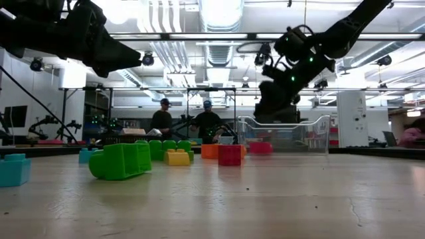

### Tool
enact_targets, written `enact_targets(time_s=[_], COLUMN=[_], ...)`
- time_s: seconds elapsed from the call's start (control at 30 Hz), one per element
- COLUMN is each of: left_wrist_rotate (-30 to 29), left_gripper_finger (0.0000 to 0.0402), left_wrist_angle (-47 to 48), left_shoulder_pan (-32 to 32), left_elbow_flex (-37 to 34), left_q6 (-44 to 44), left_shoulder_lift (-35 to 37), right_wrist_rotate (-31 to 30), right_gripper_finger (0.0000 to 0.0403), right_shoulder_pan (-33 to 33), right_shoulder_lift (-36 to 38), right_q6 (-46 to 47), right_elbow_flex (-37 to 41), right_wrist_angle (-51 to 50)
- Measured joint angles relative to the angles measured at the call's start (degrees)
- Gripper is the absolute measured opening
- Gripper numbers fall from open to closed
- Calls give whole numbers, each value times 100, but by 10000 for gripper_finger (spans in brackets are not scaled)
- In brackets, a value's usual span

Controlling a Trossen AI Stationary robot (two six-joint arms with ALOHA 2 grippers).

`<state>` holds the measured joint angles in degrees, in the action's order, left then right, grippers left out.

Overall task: Pick & Place Toys
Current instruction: Put the orange game piece into the transparent bin

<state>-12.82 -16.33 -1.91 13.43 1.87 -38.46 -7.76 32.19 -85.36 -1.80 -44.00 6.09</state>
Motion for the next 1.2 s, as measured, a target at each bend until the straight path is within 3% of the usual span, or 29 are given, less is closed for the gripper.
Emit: enact_targets(time_s=[0.17, 0.5, 0.63, 0.93, 1.2], left_wrist_rotate=[0, 0, 0, 1, 0], left_gripper_finger=[177, 177, 177, 177, 177], left_wrist_angle=[-42, -77, -77, -37, -8], left_shoulder_pan=[0, 0, 0, -1, -2], left_elbow_flex=[-35, -76, -76, -76, -76], left_q6=[-2, 2, 2, 4, 4], left_shoulder_lift=[0, 0, 0, 0, 0], right_wrist_rotate=[595, 563, 338, 303, 303], right_gripper_finger=[305, 276, 294, 381, 394], right_shoulder_pan=[-486, -1945, -2089, -2094, -2055], right_shoulder_lift=[213, -318, -779, -1997, -3017], right_q6=[8, -33, -17, -189, -458], right_elbow_flex=[-56, -763, -1345, -2872, -4033], right_wrist_angle=[182, -276, -1016, -2657, -3719])
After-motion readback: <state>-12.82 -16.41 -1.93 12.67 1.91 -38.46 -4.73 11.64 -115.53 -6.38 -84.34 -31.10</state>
